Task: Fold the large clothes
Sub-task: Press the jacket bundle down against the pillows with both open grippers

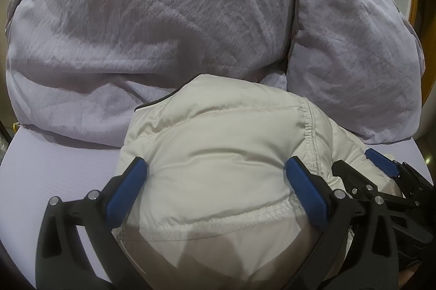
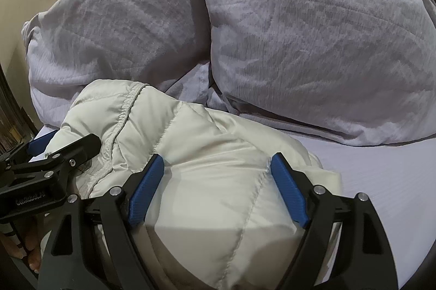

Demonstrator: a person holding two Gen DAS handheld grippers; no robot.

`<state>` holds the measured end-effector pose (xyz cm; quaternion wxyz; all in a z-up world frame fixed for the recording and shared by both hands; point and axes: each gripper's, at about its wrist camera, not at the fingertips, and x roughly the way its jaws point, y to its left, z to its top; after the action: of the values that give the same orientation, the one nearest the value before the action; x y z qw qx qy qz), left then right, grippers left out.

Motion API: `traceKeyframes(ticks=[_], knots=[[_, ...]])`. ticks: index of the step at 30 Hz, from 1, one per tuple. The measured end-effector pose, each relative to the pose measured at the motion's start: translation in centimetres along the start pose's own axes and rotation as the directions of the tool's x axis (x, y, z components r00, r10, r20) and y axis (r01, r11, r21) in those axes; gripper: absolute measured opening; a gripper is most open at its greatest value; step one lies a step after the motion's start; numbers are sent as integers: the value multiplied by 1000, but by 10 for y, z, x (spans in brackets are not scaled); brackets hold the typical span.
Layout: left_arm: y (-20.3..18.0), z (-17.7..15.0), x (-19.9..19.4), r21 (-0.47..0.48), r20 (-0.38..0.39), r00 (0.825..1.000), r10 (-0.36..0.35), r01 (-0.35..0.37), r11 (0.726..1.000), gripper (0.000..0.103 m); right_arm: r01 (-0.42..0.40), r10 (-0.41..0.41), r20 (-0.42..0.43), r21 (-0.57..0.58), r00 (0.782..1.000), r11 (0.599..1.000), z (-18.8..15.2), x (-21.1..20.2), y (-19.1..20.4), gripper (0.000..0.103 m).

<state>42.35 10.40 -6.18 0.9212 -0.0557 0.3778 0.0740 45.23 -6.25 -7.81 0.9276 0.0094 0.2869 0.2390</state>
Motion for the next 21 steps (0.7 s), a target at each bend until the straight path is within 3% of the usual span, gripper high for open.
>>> traceKeyframes(ticks=[21], knots=[[0, 0, 2, 1, 0, 1000, -2, 2, 1000, 101, -6, 6, 2, -1, 1000, 1000, 0, 1, -1, 83]])
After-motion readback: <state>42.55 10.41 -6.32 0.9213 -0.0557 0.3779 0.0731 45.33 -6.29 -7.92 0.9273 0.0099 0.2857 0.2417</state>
